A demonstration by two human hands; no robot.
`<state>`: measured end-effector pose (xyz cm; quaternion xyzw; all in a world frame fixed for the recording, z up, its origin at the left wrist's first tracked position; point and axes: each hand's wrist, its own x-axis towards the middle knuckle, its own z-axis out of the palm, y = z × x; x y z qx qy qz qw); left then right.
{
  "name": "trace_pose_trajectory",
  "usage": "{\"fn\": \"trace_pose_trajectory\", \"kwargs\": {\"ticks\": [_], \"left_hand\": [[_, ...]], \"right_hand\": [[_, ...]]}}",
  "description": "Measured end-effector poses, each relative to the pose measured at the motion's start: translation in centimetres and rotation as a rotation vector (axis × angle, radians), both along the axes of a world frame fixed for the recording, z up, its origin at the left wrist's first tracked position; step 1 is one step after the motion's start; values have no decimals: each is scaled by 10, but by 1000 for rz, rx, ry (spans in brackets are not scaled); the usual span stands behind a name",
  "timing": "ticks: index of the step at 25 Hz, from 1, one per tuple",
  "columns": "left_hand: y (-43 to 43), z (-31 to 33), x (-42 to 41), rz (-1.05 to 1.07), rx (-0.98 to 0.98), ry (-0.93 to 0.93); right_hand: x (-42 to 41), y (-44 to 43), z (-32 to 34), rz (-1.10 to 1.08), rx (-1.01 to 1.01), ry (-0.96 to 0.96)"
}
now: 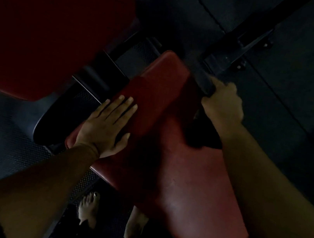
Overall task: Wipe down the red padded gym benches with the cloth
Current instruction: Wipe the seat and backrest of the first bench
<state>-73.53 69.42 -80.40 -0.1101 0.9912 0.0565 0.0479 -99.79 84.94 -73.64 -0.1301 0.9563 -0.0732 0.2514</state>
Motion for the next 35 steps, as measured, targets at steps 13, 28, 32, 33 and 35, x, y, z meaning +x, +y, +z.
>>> {"fn": "trace_pose_trajectory", "kwargs": {"ticks": [13, 28, 32, 33, 35], "left_hand": [[-1, 4, 1, 21, 21, -36], [14, 138, 36, 42, 358, -397], [11, 179, 72, 101, 395, -443], [6, 193, 76, 128, 414, -448], [-4, 223, 77, 174, 416, -414]], "right_hand": [[25, 41, -2, 100, 174, 125], [129, 121, 99, -60, 295, -121], [173, 96, 130, -5, 131, -211], [180, 89, 143, 33, 117, -220], [190, 77, 173, 136, 134, -196]]}}
